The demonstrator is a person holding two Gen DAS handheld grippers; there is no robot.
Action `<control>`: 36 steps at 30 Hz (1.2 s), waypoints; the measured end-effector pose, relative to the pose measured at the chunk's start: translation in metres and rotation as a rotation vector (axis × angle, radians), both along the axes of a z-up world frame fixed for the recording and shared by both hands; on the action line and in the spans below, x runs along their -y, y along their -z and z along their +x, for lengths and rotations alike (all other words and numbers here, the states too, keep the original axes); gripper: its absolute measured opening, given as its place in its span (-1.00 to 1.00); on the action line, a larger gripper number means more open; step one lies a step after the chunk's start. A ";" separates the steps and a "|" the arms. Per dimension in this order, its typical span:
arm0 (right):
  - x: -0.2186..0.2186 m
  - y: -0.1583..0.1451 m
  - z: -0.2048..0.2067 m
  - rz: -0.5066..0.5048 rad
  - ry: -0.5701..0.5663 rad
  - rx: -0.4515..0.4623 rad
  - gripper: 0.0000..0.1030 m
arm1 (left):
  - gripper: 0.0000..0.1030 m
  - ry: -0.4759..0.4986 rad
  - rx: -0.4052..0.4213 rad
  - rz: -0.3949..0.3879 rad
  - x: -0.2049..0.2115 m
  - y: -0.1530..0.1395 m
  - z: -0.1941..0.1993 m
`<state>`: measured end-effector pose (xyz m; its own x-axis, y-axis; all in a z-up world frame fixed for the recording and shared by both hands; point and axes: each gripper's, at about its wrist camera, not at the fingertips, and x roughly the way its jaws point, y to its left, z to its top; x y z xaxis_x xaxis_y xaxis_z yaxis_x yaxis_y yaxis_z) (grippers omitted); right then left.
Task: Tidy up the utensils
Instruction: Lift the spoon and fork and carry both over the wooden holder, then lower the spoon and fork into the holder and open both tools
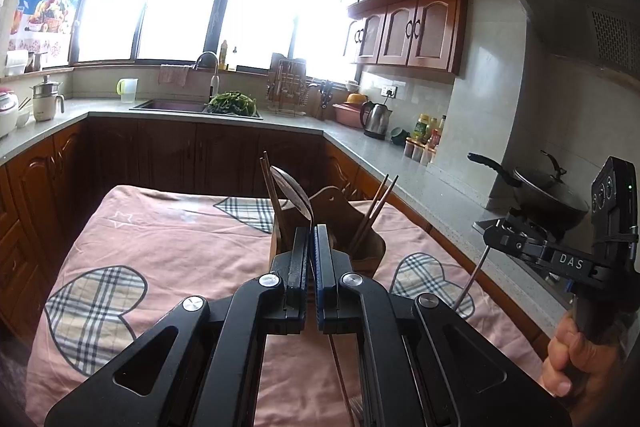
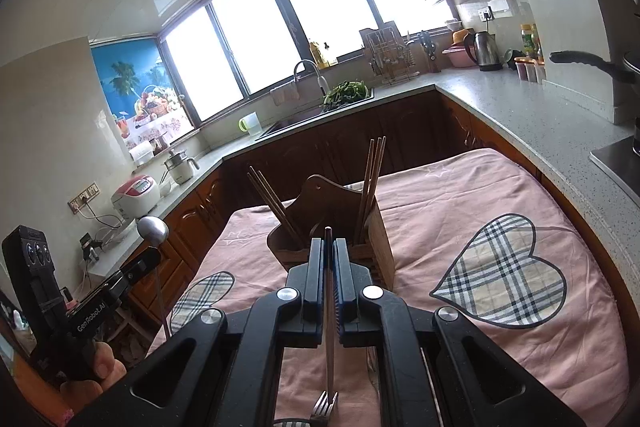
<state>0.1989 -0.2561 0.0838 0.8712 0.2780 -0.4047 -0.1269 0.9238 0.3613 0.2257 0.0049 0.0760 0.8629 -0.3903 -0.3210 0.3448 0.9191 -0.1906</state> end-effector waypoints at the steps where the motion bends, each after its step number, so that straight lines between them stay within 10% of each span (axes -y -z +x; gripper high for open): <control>1: 0.001 -0.001 0.002 0.002 0.002 0.003 -0.92 | -0.96 -0.005 0.007 -0.001 0.000 -0.001 0.003; 22: 0.026 -0.047 0.088 0.042 0.051 0.132 -0.92 | -0.96 -0.148 0.173 0.047 0.044 -0.028 0.132; 36: 0.028 -0.035 0.136 0.009 0.079 0.150 -0.92 | -0.96 -0.231 0.242 0.164 0.078 0.017 0.171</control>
